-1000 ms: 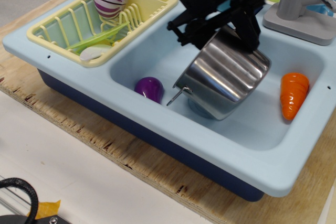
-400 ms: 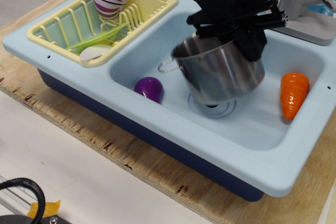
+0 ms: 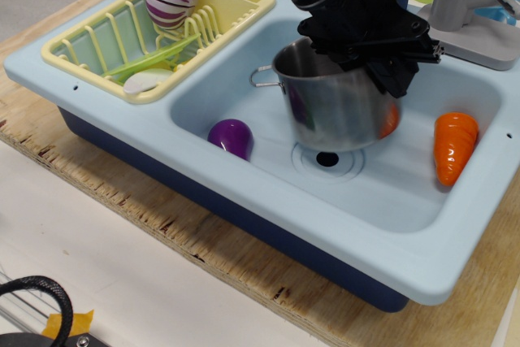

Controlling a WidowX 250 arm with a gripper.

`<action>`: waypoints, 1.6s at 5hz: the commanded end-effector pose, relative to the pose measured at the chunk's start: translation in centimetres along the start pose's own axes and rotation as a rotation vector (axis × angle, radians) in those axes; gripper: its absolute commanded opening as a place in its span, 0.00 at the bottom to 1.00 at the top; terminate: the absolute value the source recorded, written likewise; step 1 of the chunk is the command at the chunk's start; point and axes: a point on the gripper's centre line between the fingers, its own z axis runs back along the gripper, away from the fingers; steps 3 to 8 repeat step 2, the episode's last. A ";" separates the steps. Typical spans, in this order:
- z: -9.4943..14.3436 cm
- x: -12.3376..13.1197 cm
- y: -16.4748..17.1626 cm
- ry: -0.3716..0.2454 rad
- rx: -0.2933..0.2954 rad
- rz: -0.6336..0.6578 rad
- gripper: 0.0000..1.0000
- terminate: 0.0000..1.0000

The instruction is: Flip pot upright which is in sink

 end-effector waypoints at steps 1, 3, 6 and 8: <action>0.5 0.4 -0.3 -0.020 -0.001 -0.018 1.00 0.00; 0.5 0.4 -0.3 -0.020 -0.001 -0.018 1.00 1.00; 0.5 0.4 -0.3 -0.020 -0.001 -0.018 1.00 1.00; 0.5 0.4 -0.3 -0.020 -0.001 -0.018 1.00 1.00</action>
